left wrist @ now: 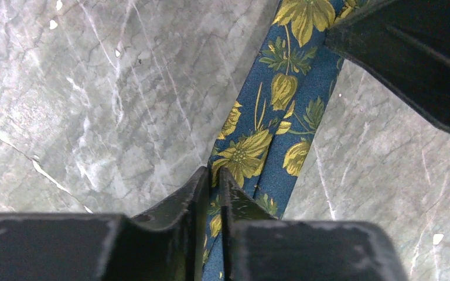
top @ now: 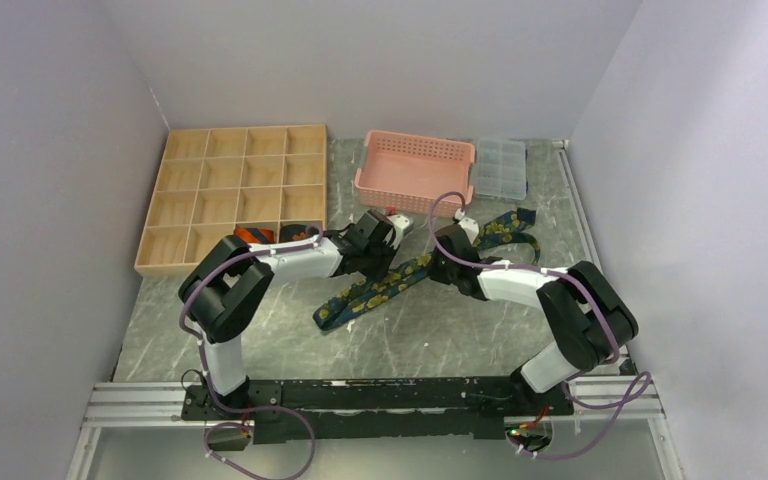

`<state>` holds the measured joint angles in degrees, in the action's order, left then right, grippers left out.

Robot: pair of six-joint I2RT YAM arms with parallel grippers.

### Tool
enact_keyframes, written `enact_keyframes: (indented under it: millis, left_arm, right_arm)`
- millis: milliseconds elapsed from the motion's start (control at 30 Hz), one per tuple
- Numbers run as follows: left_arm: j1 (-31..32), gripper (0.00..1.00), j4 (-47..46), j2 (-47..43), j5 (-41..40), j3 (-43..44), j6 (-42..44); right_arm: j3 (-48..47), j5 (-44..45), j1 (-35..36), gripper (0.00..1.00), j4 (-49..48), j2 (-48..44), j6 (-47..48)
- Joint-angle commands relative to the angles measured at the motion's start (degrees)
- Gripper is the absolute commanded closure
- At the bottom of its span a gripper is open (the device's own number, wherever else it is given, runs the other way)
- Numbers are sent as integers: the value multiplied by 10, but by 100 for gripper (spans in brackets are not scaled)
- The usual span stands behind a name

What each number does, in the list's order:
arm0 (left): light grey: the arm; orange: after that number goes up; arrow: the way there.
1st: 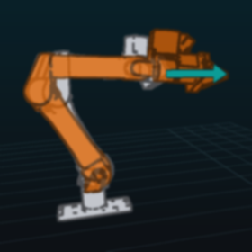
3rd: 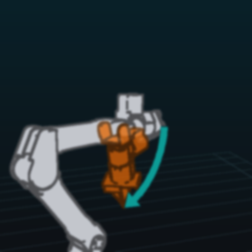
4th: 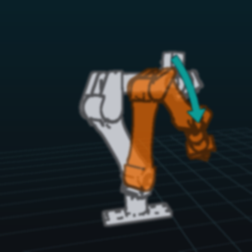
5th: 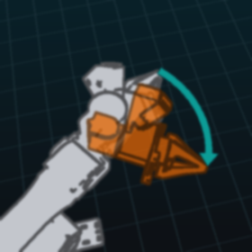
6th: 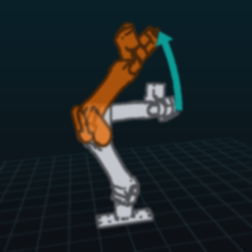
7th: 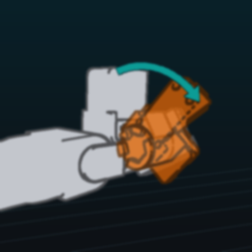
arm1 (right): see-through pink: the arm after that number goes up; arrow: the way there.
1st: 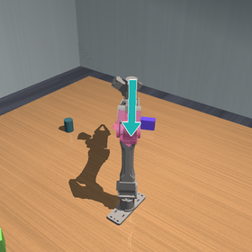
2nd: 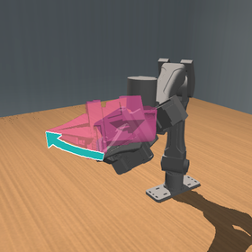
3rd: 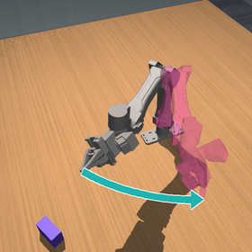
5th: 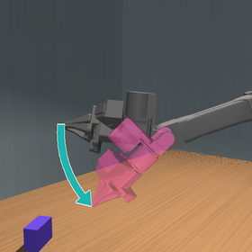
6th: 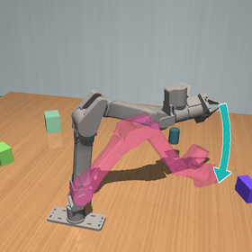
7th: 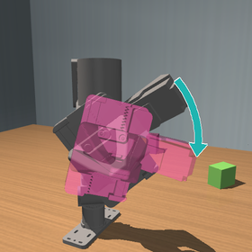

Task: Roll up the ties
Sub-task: Flatten out the tie at the center of the board.

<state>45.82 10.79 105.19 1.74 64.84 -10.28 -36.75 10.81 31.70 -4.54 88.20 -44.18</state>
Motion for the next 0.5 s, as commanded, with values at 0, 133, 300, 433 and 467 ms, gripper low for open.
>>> enact_keyframes:
  millis: [0,133,300,433,467]
  left_arm:
    - [-1,93,-10,3,22,-8,-4]
    - [-1,97,-10,-14,20,-22,-8]
    - [-1,97,0,-65,23,-68,-32]
    - [-1,97,1,-131,25,-124,-60]
    - [0,97,2,-148,27,-136,-65]
  right_arm:
    - [10,17,-10,80,19,20,-3]
    - [12,18,-12,81,18,24,-6]
    - [16,19,-16,81,17,27,-6]
    - [18,19,-17,82,15,26,-7]
    - [18,20,-17,82,16,26,-6]
